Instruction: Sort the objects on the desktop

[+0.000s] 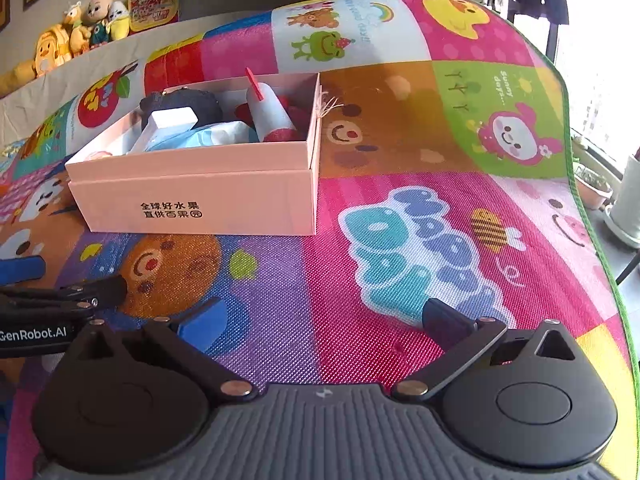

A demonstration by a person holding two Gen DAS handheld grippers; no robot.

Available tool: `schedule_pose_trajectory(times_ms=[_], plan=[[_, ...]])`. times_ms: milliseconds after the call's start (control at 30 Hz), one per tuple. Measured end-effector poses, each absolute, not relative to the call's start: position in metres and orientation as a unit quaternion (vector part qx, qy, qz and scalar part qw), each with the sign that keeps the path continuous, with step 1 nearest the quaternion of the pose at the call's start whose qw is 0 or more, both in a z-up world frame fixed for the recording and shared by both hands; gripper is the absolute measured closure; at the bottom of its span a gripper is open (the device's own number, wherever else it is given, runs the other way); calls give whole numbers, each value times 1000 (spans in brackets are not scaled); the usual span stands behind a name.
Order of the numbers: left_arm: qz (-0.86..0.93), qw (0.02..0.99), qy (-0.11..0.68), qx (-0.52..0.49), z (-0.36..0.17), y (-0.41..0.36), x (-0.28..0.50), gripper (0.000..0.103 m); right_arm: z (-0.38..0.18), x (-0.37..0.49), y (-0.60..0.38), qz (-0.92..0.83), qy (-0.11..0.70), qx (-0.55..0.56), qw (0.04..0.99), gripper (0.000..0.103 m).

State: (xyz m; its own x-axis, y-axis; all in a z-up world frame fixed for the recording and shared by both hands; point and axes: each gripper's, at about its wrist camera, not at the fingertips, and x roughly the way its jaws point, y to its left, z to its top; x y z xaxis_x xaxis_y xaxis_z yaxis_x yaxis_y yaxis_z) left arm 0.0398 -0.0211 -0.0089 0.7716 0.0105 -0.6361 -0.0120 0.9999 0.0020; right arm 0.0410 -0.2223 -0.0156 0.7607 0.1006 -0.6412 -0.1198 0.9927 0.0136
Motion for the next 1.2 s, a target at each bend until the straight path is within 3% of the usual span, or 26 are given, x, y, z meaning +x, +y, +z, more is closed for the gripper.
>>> schedule_pose_trajectory(times_ms=[1200], plan=[[5,941,339,-2,-9,-23,39,0,-17,45,-223,63,337,-18,939,0]])
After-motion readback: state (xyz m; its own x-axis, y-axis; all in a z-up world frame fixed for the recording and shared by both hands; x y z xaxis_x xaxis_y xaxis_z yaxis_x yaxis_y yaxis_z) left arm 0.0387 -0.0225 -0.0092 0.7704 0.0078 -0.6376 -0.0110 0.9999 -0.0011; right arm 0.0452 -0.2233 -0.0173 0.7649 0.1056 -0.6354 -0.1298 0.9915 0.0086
